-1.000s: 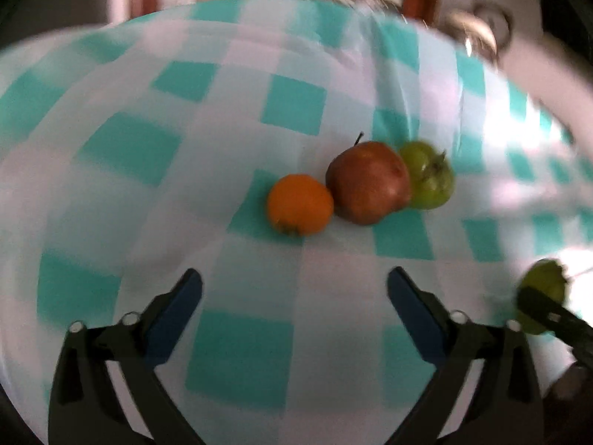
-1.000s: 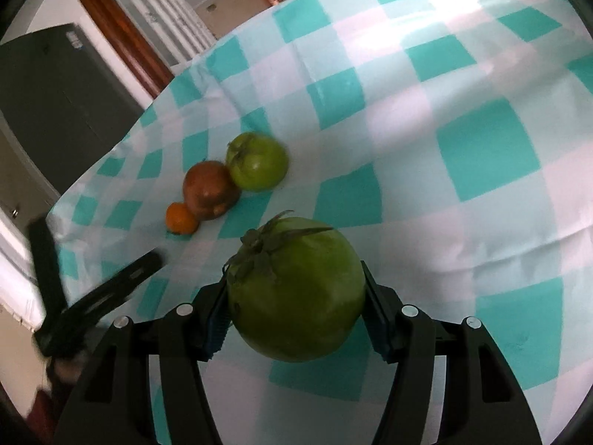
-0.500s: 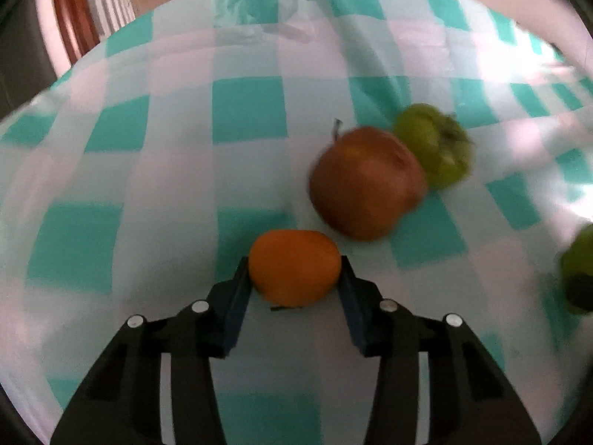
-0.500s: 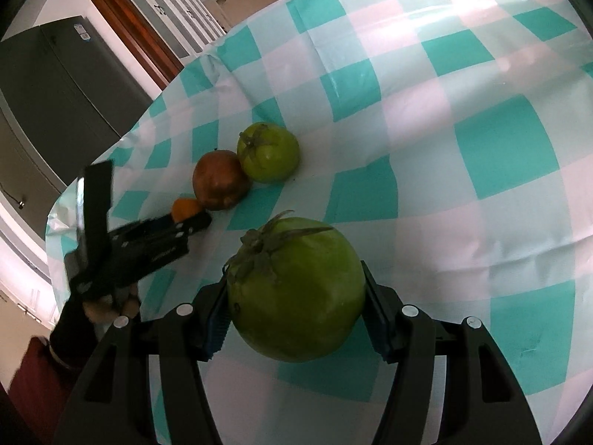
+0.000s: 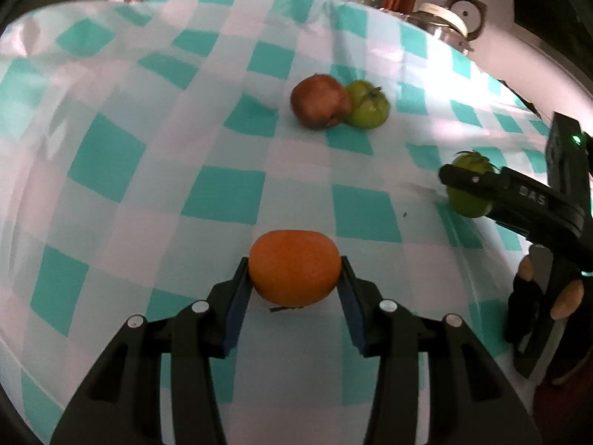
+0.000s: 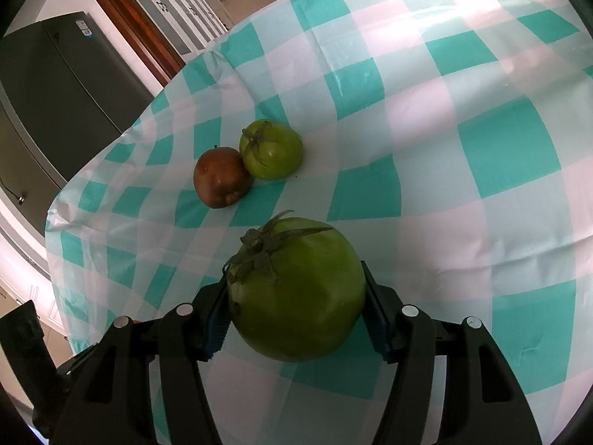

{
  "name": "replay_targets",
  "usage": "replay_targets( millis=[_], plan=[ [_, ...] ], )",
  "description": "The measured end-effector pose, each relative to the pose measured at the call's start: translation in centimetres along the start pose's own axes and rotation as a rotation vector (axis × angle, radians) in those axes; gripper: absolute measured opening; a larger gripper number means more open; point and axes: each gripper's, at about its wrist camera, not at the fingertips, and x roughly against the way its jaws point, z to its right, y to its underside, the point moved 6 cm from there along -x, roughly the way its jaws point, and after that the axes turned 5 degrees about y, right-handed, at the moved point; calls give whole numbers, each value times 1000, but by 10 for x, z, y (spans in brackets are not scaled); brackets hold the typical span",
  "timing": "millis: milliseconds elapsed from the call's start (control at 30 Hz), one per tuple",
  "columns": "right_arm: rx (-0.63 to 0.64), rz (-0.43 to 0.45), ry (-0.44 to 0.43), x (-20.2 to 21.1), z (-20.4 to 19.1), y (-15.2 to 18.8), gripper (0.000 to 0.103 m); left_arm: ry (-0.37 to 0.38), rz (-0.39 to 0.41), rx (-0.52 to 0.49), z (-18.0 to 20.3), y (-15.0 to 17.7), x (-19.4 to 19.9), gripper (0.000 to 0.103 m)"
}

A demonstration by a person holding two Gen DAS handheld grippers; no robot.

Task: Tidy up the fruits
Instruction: 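Lift the green fruit and orange and carry them toward the white box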

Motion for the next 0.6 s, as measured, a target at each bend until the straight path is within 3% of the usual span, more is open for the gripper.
replay_targets(
  millis=[433, 500, 600],
  plan=[
    [4, 1, -20, 0, -1, -1, 60, 4, 2, 17, -6, -3, -1, 46],
    [6, -5, -12, -1, -1, 0, 60, 11, 6, 28, -8, -4, 0, 46],
    [17, -8, 52, 3, -3, 5, 60, -39, 14, 33, -11, 2, 10, 46]
  ],
)
